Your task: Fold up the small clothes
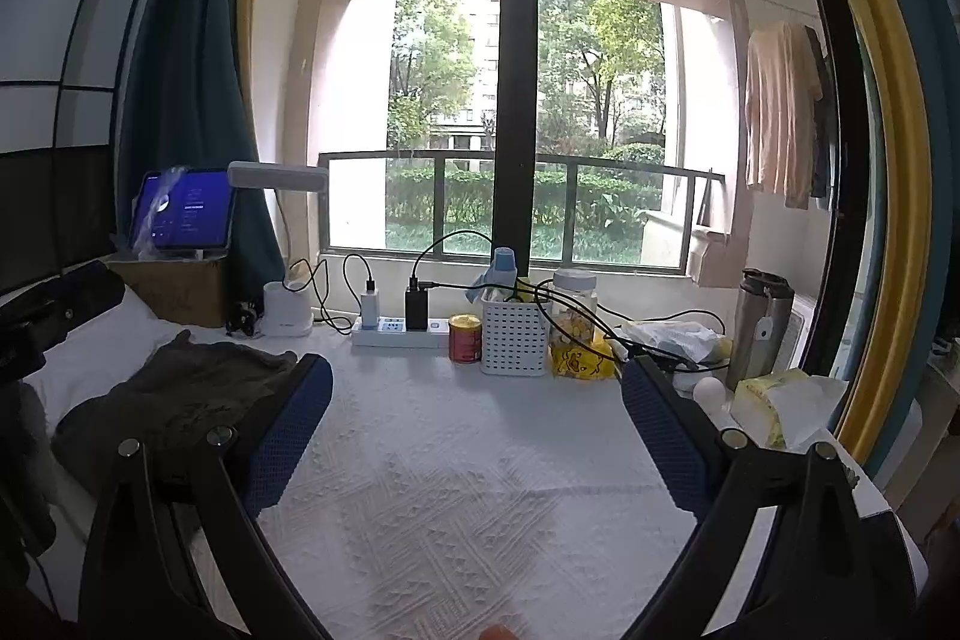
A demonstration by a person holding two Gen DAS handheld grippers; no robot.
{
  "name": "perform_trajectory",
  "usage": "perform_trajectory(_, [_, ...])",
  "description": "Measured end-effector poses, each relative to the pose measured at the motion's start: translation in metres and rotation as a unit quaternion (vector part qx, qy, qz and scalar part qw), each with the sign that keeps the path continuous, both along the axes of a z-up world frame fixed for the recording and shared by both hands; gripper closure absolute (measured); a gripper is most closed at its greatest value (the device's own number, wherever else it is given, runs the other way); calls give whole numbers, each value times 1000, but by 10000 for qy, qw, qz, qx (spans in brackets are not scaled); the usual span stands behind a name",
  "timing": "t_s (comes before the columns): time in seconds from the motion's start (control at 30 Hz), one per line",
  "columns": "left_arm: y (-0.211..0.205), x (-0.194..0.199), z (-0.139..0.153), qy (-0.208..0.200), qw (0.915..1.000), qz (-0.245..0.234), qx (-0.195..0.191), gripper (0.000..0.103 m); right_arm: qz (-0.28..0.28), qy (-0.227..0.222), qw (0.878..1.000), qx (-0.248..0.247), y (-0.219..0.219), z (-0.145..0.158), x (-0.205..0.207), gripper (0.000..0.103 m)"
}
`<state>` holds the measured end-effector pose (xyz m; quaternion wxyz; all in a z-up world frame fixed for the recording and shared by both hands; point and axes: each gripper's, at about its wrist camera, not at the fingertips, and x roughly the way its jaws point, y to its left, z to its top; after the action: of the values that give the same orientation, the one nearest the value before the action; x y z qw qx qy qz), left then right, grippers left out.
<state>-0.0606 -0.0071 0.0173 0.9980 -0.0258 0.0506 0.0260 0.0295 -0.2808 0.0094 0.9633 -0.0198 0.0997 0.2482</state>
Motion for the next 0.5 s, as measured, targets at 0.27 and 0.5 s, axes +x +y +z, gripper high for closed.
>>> perform_trajectory(0.27, [2,1,-1,21,10000,70,-14,22,15,42,10000,-8,0,-1,1,6])
perform_trajectory(0.5, [2,1,1,36,9999,163,28,22,49,42,10000,0,1,-3,1,6])
